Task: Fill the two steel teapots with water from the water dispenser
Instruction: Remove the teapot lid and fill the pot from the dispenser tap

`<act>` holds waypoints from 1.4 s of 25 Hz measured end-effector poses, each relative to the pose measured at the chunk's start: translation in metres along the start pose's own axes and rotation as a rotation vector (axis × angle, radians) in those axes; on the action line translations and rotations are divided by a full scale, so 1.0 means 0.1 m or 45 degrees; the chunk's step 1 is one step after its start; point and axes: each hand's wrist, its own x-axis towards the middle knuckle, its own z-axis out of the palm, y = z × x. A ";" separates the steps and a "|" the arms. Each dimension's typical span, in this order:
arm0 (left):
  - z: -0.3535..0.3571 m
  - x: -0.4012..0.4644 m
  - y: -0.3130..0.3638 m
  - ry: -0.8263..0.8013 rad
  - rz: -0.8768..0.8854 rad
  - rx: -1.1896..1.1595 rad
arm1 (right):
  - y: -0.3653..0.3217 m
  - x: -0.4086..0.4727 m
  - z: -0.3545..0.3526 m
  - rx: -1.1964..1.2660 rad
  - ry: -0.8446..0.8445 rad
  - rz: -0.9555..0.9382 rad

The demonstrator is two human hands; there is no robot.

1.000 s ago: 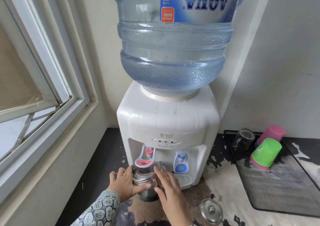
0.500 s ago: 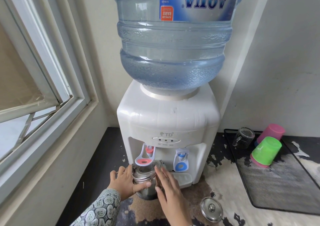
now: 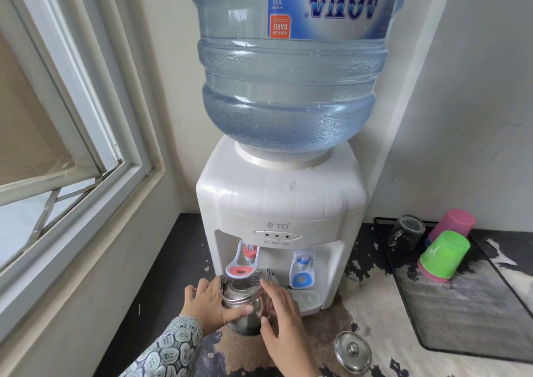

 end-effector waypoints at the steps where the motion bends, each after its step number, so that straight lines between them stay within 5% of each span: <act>1: 0.00 0.00 0.00 0.000 0.001 -0.004 | -0.02 0.03 -0.02 0.060 0.016 -0.003; 7: 0.00 0.02 -0.03 -0.001 0.010 -0.028 | -0.25 0.34 -0.16 0.323 0.243 -0.073; 15: 0.00 0.02 -0.02 0.010 0.006 -0.035 | -0.42 0.48 -0.25 0.551 -0.091 -0.006; 35: 0.01 0.01 -0.03 -0.016 0.015 0.004 | -0.52 0.48 -0.33 0.735 -0.017 0.237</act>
